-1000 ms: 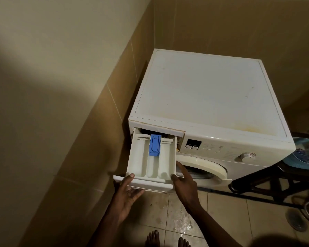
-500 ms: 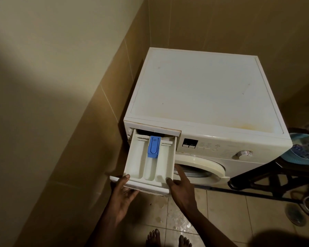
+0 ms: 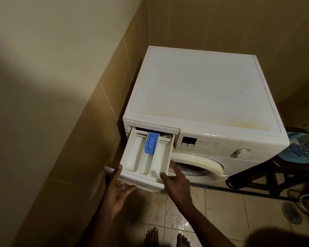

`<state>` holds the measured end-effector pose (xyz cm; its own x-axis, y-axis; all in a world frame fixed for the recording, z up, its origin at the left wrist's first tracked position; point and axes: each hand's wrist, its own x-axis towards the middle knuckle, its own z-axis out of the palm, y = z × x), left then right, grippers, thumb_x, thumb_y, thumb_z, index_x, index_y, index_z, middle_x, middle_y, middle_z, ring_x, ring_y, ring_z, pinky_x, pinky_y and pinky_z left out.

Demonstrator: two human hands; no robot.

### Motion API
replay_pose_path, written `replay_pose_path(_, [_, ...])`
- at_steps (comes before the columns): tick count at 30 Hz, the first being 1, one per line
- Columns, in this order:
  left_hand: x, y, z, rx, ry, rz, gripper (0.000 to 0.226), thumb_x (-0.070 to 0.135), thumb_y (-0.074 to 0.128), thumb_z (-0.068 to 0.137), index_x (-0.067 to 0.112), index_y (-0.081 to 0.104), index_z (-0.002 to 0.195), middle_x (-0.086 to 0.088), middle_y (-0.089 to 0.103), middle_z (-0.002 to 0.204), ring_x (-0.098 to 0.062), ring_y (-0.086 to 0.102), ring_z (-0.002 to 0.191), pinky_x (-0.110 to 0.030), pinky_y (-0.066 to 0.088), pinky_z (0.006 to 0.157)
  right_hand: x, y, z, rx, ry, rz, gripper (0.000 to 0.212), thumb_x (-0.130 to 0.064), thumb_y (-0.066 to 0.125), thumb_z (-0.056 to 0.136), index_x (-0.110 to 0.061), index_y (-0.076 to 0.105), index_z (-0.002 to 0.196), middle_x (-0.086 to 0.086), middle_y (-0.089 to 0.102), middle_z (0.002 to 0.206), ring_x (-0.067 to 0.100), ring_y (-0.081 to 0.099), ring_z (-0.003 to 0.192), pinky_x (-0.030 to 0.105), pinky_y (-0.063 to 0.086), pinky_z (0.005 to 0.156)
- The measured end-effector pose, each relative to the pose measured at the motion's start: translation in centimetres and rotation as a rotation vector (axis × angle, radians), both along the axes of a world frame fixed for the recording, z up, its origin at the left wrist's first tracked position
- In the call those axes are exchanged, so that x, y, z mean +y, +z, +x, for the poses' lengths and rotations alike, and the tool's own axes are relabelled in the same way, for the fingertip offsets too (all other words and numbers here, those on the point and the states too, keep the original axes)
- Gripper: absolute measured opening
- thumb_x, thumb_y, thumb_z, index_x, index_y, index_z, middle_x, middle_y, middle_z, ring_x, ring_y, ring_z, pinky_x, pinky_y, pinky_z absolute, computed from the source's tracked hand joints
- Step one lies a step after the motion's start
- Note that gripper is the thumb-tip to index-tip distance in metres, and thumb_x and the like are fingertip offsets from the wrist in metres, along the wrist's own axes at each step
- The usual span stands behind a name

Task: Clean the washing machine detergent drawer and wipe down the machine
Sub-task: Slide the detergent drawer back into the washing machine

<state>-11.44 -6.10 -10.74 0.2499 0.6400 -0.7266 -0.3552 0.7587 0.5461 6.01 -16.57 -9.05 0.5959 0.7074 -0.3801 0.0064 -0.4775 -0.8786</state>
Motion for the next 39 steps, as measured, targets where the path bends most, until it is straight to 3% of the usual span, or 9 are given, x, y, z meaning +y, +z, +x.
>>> replay_pose_path(8, [0.0, 0.1, 0.5, -0.007, 0.069, 0.021, 0.057, 0.018, 0.061, 0.092, 0.020, 0.040, 0.145, -0.015, 0.060, 0.125, -0.036, 0.059, 0.113, -0.050, 0.060, 0.076, 0.8, -0.6, 1.2, 0.025, 0.023, -0.043, 0.049, -0.026, 0.049, 0.099, -0.030, 0.035, 0.145, 0.005, 0.053, 0.138, 0.014, 0.062, 0.100, 0.030, 0.057, 0.081])
replay_pose_path(14, [-1.7, -0.3, 0.9, 0.000, 0.106, -0.058, 0.061, 0.019, 0.067, 0.081, 0.014, 0.047, 0.139, -0.021, 0.058, 0.133, -0.038, 0.059, 0.116, -0.046, 0.062, 0.075, 0.9, -0.7, 2.4, -0.005, 0.072, -0.095, 0.045, -0.023, 0.045, 0.101, -0.029, 0.036, 0.144, -0.001, 0.057, 0.129, 0.010, 0.060, 0.095, 0.011, 0.049, 0.066])
replay_pose_path(18, [-1.0, -0.3, 0.3, -0.037, 0.072, -0.010, 0.047, 0.017, 0.057, 0.095, 0.018, 0.045, 0.140, -0.014, 0.065, 0.121, -0.033, 0.062, 0.112, -0.048, 0.057, 0.083, 1.0, -0.6, 2.0, -0.005, 0.052, -0.083, 0.045, -0.024, 0.047, 0.100, -0.031, 0.039, 0.144, -0.001, 0.053, 0.137, 0.015, 0.057, 0.111, 0.030, 0.053, 0.090])
replay_pose_path(21, [-0.4, 0.1, 0.4, -0.021, 0.023, -0.007, 0.048, 0.015, 0.057, 0.094, 0.017, 0.044, 0.141, -0.015, 0.065, 0.119, -0.033, 0.062, 0.111, -0.047, 0.058, 0.081, 0.6, -0.8, 1.8, 0.010, 0.001, -0.076, 0.045, -0.026, 0.048, 0.099, -0.035, 0.040, 0.143, 0.001, 0.053, 0.138, 0.016, 0.060, 0.109, 0.039, 0.054, 0.091])
replay_pose_path(24, [-0.5, 0.3, 1.1, -0.001, 0.026, -0.029, 0.054, 0.018, 0.060, 0.090, 0.013, 0.045, 0.142, -0.018, 0.063, 0.127, -0.034, 0.062, 0.112, -0.044, 0.061, 0.079, 0.3, -0.7, 2.4, 0.020, 0.012, -0.077, 0.047, -0.026, 0.049, 0.099, -0.035, 0.039, 0.143, -0.003, 0.053, 0.136, 0.012, 0.061, 0.103, 0.025, 0.056, 0.078])
replay_pose_path(27, [-0.5, -0.1, 1.1, 0.010, 0.051, -0.022, 0.054, 0.019, 0.061, 0.090, 0.013, 0.045, 0.141, -0.018, 0.063, 0.124, -0.035, 0.061, 0.113, -0.044, 0.061, 0.078, 0.2, -0.4, 2.4, -0.016, 0.036, -0.081, 0.047, -0.024, 0.047, 0.100, -0.035, 0.036, 0.144, 0.001, 0.055, 0.134, 0.014, 0.063, 0.101, 0.032, 0.058, 0.080])
replay_pose_path(31, [-0.6, 0.0, 0.6, -0.010, 0.047, -0.033, 0.041, 0.017, 0.057, 0.094, 0.012, 0.050, 0.134, -0.020, 0.061, 0.126, -0.039, 0.059, 0.115, -0.049, 0.058, 0.078, 0.3, 0.2, 2.4, -0.024, 0.054, -0.082, 0.046, -0.023, 0.045, 0.100, -0.032, 0.035, 0.145, -0.017, 0.055, 0.107, 0.003, 0.060, 0.080, 0.019, 0.054, 0.071])
replay_pose_path(36, [-0.5, -0.2, -0.1, -0.043, -0.045, -0.039, 0.035, 0.022, 0.058, 0.088, 0.015, 0.058, 0.122, -0.024, 0.061, 0.129, -0.043, 0.057, 0.120, -0.057, 0.055, 0.084, 0.8, -0.4, 2.4, -0.001, 0.093, -0.115, 0.047, -0.023, 0.046, 0.100, -0.031, 0.036, 0.145, 0.002, 0.052, 0.138, 0.013, 0.060, 0.105, 0.012, 0.050, 0.071])
replay_pose_path(39, [-0.3, -0.8, 0.2, -0.028, -0.062, 0.022, 0.049, 0.024, 0.058, 0.087, 0.018, 0.050, 0.135, -0.021, 0.060, 0.133, -0.039, 0.058, 0.122, -0.056, 0.048, 0.101, 1.6, -0.3, 3.2, 0.041, 0.044, -0.125, 0.045, -0.020, 0.046, 0.100, -0.027, 0.039, 0.144, 0.006, 0.057, 0.132, 0.007, 0.058, 0.092, 0.007, 0.043, 0.058])
